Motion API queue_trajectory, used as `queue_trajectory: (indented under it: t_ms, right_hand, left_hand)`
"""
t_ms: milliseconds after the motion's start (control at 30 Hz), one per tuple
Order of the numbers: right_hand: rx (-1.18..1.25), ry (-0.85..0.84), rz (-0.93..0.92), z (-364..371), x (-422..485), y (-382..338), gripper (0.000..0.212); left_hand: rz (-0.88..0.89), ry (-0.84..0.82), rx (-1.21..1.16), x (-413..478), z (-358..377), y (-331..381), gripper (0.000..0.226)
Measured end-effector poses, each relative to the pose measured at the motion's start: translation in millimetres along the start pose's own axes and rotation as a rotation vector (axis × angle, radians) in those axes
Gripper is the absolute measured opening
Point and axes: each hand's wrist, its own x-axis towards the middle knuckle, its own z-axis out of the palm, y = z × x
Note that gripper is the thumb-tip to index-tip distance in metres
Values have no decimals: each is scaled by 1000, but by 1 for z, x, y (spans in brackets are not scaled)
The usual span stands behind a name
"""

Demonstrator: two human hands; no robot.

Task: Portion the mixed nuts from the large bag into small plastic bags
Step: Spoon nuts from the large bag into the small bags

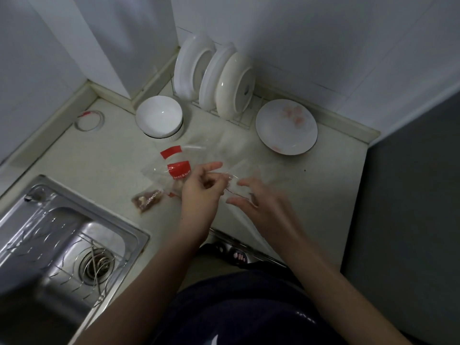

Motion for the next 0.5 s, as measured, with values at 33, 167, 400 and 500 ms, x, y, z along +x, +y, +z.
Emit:
queue_trajectory:
  t_ms: [33,167,400,500]
  right_hand:
    - [-73,13,-69,2,-1,-1,28]
    - [-162,-1,-117,4,1,-1,23]
    - [74,97,165,2,0,-10,12]
    - [165,72,211,2,-1,-11,13]
  left_hand:
    - [-9,7,-21,-2,-1,2,27]
    - [-42,19,-114,-11,-4,9,35]
    - [-46,-75,31,-22,-12,7,24]
    - [-9,-94,159,-24,-13,6,26]
